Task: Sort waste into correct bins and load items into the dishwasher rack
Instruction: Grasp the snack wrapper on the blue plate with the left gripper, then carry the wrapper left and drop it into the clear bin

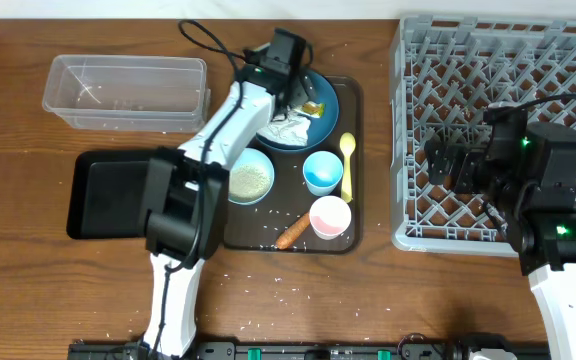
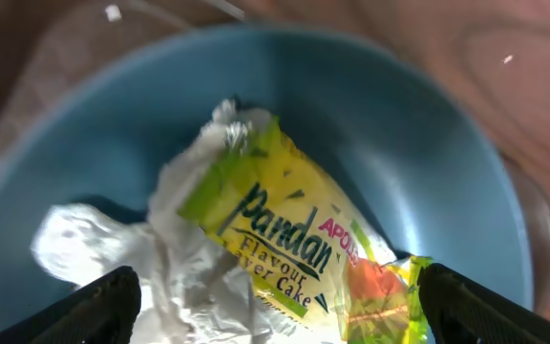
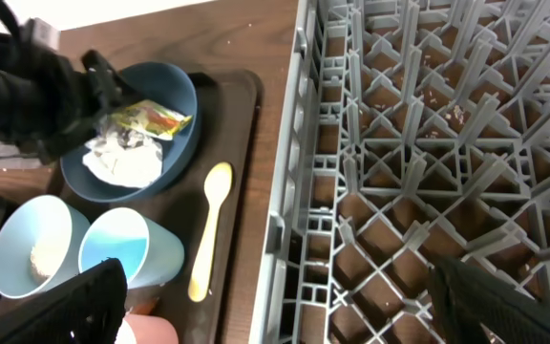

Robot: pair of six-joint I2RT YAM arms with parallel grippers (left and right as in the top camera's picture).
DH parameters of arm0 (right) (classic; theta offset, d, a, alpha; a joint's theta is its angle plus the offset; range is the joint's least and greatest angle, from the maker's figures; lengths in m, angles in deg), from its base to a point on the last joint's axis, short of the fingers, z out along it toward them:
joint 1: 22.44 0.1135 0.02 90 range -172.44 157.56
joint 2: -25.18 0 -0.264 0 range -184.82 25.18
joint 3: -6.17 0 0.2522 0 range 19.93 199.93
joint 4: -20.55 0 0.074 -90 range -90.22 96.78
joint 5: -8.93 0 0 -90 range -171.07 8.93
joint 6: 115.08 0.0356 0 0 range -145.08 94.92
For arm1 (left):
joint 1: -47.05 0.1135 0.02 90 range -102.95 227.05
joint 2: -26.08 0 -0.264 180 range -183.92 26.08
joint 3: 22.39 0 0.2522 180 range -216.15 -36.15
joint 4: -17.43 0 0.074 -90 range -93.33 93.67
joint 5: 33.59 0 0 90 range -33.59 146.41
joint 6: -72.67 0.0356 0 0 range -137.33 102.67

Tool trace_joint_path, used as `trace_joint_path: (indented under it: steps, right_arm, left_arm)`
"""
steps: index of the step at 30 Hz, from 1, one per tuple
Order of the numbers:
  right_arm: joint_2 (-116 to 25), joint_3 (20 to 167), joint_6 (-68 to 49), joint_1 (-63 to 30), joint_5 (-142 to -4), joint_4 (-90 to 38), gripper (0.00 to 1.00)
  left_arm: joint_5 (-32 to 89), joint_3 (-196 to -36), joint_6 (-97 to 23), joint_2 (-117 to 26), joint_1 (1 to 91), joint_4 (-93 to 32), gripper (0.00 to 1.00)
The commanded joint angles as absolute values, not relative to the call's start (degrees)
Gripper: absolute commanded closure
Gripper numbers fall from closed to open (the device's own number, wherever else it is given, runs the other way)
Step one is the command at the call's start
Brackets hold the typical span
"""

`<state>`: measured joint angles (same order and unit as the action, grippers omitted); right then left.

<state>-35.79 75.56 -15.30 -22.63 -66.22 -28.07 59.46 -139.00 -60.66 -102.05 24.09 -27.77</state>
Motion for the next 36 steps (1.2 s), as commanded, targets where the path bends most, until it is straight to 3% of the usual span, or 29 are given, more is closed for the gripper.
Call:
trace_joint_path:
  steps: [1,8,9,13,19,26,36]
  right_arm:
    - [-35.60,76.77,-16.02,-21.67,-65.84,-28.33,0.01]
    - [-35.60,76.77,-16.63,-21.67,-65.84,-28.81,0.01]
    - [-35.60,76.77,-16.63,-21.67,-65.84,-28.83,0.01]
    - [-35.60,76.77,-16.63,-21.67,-65.84,-28.85,0.01]
    - [-35.60,76.77,-16.61,-21.67,-65.84,-29.07,0.01]
    - [-35.60,76.77,-16.59,-21.67,-65.82,-29.07,0.01]
    - [-35.60,76.77,-16.59,-21.67,-65.82,-29.05,0.01]
  left_arm:
    - [61.16,-139.87,-64.00,-104.74,23.43,-27.34,0.05]
    - [60.94,-139.66,-64.18,-107.10,23.43,-26.85,0.06]
    - [60.94,-139.61,-64.18,-107.28,23.43,-26.85,0.11]
    - [60.96,-139.52,-64.13,-107.37,23.45,-26.88,0.55]
    - [60.92,-139.55,-64.00,-107.23,23.45,-27.07,0.93]
    - [55.76,-142.72,-56.72,-99.96,26.10,-28.89,0.94]
    - [55.78,-142.80,-53.53,-86.19,39.76,-35.60,0.94]
